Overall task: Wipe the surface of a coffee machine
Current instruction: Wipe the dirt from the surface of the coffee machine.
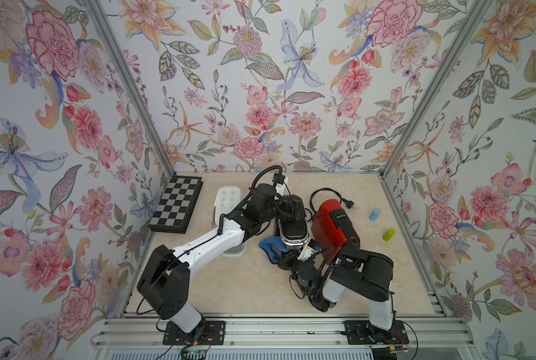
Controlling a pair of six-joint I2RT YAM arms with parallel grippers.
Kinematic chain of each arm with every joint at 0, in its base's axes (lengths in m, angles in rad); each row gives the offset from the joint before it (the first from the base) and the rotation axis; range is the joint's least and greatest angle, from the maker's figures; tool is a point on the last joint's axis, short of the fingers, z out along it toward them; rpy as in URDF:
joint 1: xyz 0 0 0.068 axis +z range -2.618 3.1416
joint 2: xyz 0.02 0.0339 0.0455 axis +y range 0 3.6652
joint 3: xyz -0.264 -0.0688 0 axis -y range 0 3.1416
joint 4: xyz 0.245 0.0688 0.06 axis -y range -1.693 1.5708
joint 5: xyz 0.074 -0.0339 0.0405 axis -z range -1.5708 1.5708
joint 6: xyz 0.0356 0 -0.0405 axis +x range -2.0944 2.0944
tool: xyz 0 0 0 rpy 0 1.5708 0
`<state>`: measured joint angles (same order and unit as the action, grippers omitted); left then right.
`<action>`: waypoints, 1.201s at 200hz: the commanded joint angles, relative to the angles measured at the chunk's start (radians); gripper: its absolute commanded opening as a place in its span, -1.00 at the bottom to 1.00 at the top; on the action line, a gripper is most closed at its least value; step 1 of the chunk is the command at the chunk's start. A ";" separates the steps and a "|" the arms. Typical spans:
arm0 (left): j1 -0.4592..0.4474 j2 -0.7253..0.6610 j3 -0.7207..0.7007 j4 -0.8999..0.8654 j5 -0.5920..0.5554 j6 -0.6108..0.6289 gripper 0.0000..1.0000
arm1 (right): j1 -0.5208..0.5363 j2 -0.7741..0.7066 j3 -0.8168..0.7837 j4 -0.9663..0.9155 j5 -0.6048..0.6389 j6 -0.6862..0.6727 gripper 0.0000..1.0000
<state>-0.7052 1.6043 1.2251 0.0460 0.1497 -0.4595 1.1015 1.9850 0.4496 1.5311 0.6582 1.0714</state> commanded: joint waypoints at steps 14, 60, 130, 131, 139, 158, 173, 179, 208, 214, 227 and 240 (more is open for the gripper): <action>-0.005 0.067 -0.033 -0.167 0.008 0.032 0.87 | -0.028 -0.035 -0.027 0.064 0.103 0.041 -1.00; -0.006 0.065 -0.034 -0.167 0.009 0.032 0.87 | -0.008 -0.134 -0.094 0.064 0.154 -0.054 -1.00; -0.005 0.066 -0.035 -0.167 0.008 0.032 0.86 | 0.001 -0.232 -0.156 0.062 0.182 -0.202 -1.00; -0.005 0.066 -0.035 -0.167 0.008 0.032 0.86 | 0.001 -0.233 -0.156 0.061 0.181 -0.204 -1.00; -0.005 0.066 -0.036 -0.167 0.009 0.032 0.86 | 0.000 -0.244 -0.163 0.060 0.178 -0.218 -1.00; -0.005 0.069 -0.035 -0.167 0.010 0.032 0.86 | 0.008 -0.270 -0.173 0.056 0.171 -0.245 -1.00; -0.005 0.070 -0.034 -0.168 0.012 0.031 0.86 | 0.020 -0.290 -0.165 0.034 0.169 -0.287 -1.00; -0.005 0.071 -0.034 -0.167 0.014 0.031 0.86 | 0.027 -0.300 -0.156 0.019 0.165 -0.314 -1.00; -0.005 0.072 -0.033 -0.167 0.017 0.032 0.86 | 0.048 -0.313 -0.106 -0.064 0.150 -0.378 -1.00; -0.005 0.071 -0.032 -0.167 0.017 0.031 0.86 | 0.048 -0.299 -0.100 -0.065 0.149 -0.375 -1.00; -0.006 0.072 -0.033 -0.167 0.017 0.031 0.86 | 0.045 -0.248 -0.089 -0.035 0.143 -0.371 -1.00; -0.005 0.073 -0.033 -0.167 0.021 0.030 0.86 | 0.039 -0.183 -0.088 0.026 0.137 -0.359 -1.00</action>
<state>-0.7052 1.6047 1.2251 0.0456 0.1528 -0.4599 1.1263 1.7245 0.3130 1.4277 0.8452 0.7395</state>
